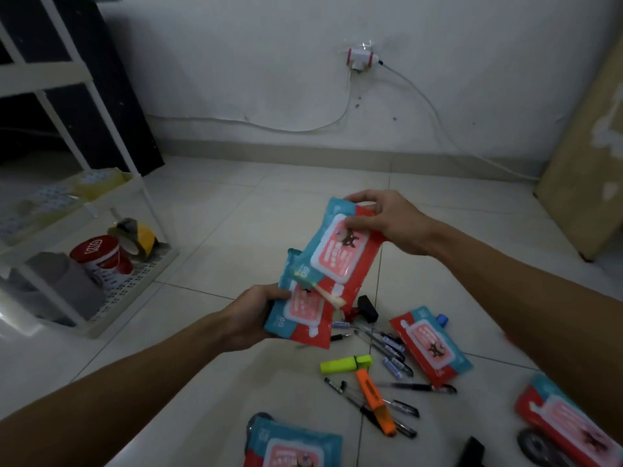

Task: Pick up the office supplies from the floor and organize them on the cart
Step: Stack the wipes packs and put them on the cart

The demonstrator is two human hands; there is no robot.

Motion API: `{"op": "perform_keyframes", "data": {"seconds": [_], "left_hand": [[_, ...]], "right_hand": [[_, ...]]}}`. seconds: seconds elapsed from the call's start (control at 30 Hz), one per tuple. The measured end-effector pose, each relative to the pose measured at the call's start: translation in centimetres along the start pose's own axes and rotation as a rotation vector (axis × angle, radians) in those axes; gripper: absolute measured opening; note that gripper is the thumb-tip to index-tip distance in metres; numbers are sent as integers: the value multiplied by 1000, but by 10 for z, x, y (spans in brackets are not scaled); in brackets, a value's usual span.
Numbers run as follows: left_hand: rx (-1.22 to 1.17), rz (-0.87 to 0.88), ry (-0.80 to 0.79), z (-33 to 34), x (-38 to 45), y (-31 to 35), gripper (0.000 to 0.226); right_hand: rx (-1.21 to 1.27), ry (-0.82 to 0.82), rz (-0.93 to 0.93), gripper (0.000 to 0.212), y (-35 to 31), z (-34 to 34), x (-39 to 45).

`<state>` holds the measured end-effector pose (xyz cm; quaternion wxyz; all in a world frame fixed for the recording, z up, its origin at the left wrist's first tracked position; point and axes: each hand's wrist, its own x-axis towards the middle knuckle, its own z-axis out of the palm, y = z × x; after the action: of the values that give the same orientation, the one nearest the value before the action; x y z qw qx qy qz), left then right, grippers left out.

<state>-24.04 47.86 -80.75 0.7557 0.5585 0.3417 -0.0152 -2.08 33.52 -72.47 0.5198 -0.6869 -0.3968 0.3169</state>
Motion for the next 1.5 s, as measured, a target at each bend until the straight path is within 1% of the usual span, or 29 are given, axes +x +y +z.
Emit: {"op": "perform_keyframes", "data": {"seconds": [0.1, 0.13, 0.17, 0.23, 0.3, 0.37, 0.43, 0.5, 0.57, 0.6, 0.63, 0.7, 0.73, 0.77, 0.8, 0.83, 0.87, 0.93, 0.97, 1.03, 1.1, 1.17, 1.23, 1.3, 1.37, 1.5], "left_hand": [[-121, 16, -137, 11, -8, 9, 58], [-142, 25, -156, 17, -12, 12, 63], [-132, 45, -143, 21, -14, 14, 60], [-63, 99, -75, 26, -16, 16, 45], [-15, 140, -16, 27, -15, 13, 41], [-8, 165, 5, 25, -13, 9, 34], [-28, 179, 6, 26, -12, 5, 30], [-40, 202, 12, 29, -10, 1, 26], [-39, 219, 34, 33, -6, -2, 24], [-35, 218, 46, 35, -3, -4, 25], [-29, 215, 54, 38, 0, -5, 27], [-12, 209, 64, 43, 7, -8, 30], [4, 208, 64, 45, 11, -10, 30], [25, 205, 62, 48, 15, -11, 31], [42, 198, 56, 52, 20, -13, 32], [52, 195, 51, 55, 23, -15, 32], [58, 192, 43, 58, 25, -17, 31], [60, 181, 24, 67, 31, -19, 30], [61, 176, 22, 71, 34, -21, 30], [64, 160, 23, 77, 37, -23, 30], [60, 131, 22, 82, 39, -25, 28], [56, 106, 20, 84, 37, -25, 26], [60, 89, 23, 85, 34, -24, 24], [61, 72, 22, 81, 28, -25, 24], [69, 60, 14, 76, 22, -27, 27], [88, 62, 1, 67, 6, -35, 30]], "right_hand": [[-113, -85, 12, 33, -2, 26, -1], [-152, -96, 6, 30, 0, 35, 0], [-181, -90, -6, 28, 3, 42, 1], [-198, -48, -38, 28, 8, 54, 3], [-201, -14, -74, 30, 13, 58, 4], [-243, 28, -84, 35, 22, 54, 7], [-279, 118, -31, 40, 37, 37, 9], [-321, 201, 82, 42, 57, 8, 7], [-376, 200, 232, 42, 81, -23, -3], [-465, 156, 312, 43, 97, -37, -10], [-622, 76, 398, 45, 112, -49, -18], [-1036, -132, 578, 52, 144, -62, -37], [-1210, -229, 639, 55, 159, -65, -46], [-1294, -312, 690, 58, 174, -66, -53], [-1288, -363, 730, 61, 188, -67, -58], [-1241, -377, 756, 64, 198, -65, -62], [-1174, -349, 775, 68, 207, -62, -63], [-1059, -235, 813, 84, 227, -56, -63], [-1039, -185, 821, 93, 235, -52, -63], [-1076, -126, 814, 105, 247, -46, -61], [-1053, -70, 833, 108, 253, -43, -61], [-933, -20, 851, 100, 254, -47, -59], [-797, -12, 818, 79, 248, -57, -57], [-674, 1, 737, 59, 235, -66, -55], [-515, 67, 648, 53, 218, -73, -55], [-163, 231, 415, 53, 179, -81, -55]]}}
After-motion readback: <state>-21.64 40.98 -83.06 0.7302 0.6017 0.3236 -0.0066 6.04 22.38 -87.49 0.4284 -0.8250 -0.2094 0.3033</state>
